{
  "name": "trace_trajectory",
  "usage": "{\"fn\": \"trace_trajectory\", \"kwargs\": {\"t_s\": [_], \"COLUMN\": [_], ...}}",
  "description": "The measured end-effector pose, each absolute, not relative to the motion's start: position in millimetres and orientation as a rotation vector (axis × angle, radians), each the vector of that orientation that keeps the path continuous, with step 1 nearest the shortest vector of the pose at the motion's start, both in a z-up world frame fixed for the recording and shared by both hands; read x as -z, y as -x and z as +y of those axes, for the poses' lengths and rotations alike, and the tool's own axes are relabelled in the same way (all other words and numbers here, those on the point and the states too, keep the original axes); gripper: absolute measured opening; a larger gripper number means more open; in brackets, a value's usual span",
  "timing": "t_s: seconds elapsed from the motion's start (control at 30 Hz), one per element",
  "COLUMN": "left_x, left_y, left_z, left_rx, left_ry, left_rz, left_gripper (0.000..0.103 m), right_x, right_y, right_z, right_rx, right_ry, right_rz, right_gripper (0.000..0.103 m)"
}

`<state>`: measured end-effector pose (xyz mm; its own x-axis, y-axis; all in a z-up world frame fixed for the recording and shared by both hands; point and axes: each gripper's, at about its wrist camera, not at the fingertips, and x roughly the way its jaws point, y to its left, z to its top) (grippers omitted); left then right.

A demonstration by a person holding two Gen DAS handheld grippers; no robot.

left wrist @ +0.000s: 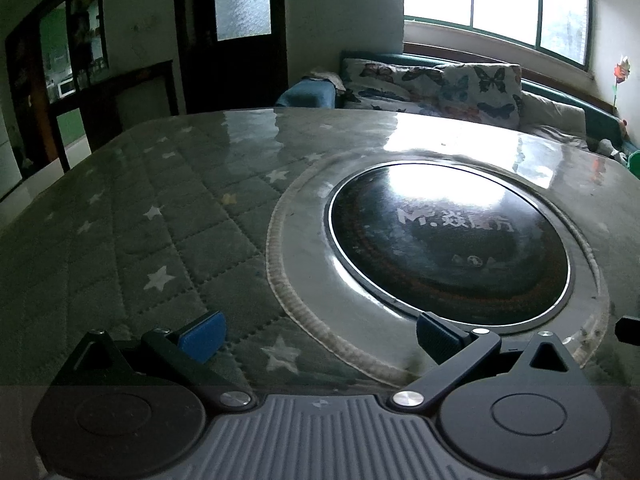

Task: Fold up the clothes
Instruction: 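Move both grippers toward the crumpled cream sweatshirt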

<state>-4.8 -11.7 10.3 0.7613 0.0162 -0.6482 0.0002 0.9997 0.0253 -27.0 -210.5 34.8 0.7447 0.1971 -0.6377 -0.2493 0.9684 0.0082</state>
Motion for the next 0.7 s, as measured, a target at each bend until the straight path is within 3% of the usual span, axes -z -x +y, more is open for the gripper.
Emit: {"fn": "trace_trajectory", "kwargs": {"t_s": [0.7], "left_x": [-21.0], "left_y": [27.5], "left_z": [-60.9], "left_rx": [0.136], "left_ry": [-0.065], "left_rz": [0.720], "left_gripper": [0.103], "right_x": [-48.3], "right_y": [67.7], "right_z": [-218.7], "right_rx": [-0.174], "right_ry": [0.089], "right_rz": [0.678], "right_gripper": [0.103]}}
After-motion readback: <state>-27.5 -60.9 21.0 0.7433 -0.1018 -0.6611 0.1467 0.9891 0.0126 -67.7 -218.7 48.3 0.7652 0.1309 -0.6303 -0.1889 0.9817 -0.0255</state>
